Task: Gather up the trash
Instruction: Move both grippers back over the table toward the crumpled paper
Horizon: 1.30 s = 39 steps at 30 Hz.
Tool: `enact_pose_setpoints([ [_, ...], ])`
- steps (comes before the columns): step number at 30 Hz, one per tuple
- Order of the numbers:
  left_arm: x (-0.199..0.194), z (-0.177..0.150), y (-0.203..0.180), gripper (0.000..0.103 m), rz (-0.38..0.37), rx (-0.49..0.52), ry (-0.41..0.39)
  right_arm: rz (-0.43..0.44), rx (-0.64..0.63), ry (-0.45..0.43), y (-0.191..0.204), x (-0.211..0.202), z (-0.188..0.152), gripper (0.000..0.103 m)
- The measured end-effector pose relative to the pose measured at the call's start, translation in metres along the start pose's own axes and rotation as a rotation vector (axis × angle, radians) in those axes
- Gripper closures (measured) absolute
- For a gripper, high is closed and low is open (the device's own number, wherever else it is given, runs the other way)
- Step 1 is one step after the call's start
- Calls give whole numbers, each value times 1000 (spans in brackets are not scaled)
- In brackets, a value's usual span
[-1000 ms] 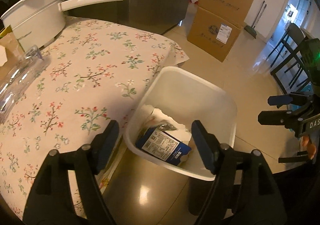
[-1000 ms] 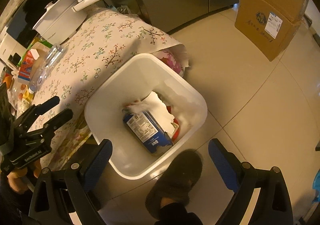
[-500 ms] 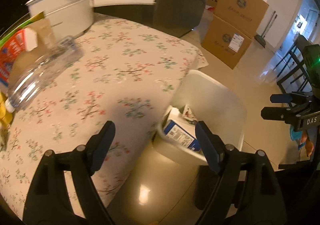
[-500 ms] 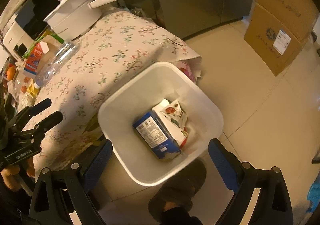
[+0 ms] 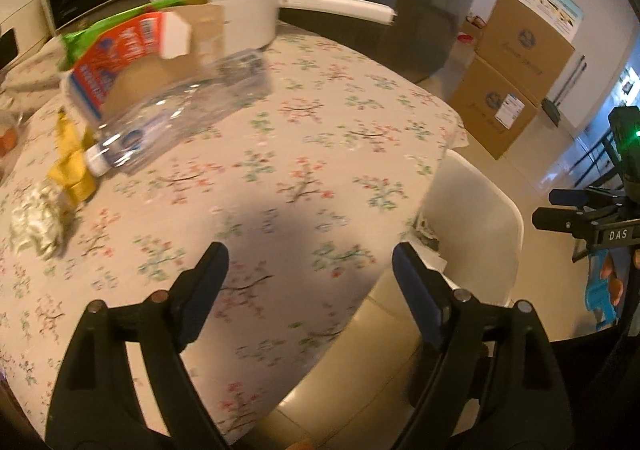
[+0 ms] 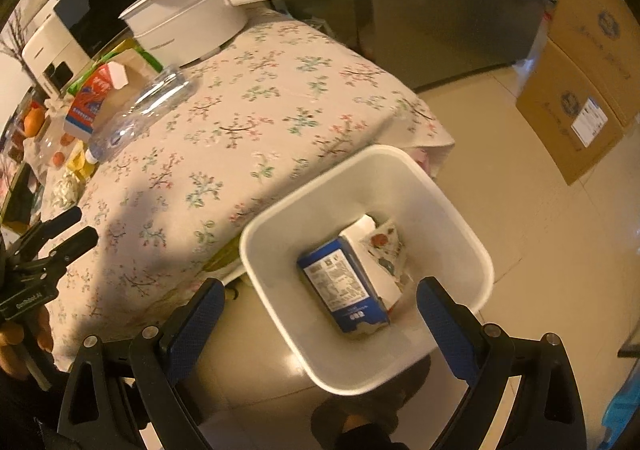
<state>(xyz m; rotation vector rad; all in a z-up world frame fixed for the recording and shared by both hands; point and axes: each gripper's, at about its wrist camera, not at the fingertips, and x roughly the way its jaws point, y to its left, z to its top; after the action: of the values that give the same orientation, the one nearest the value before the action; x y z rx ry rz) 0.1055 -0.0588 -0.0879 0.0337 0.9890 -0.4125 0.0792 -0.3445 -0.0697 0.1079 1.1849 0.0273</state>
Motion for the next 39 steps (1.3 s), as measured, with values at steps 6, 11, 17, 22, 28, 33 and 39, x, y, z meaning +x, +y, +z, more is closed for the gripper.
enact_pose_setpoints([
  [6,-13,-7,32,17,41,-45,-11,16,-26,2,26,9,11,5],
  [11,-22,-12,65,16,84,-94,-13,35,-48,-3,53,14,21,5],
  [17,-29,-17,107,16,159,-168,-20,53,-86,-11,90,23,33,5],
  [22,-27,-20,144,10,241,-232,-19,72,-115,-8,119,32,41,5],
  [28,-12,-15,193,9,400,-294,-32,84,-141,7,143,44,48,5],
  [33,0,-8,218,9,361,-388,-49,86,-140,15,149,50,50,5],
  [39,19,-1,233,49,285,-475,-25,58,-126,-11,148,53,55,5],
])
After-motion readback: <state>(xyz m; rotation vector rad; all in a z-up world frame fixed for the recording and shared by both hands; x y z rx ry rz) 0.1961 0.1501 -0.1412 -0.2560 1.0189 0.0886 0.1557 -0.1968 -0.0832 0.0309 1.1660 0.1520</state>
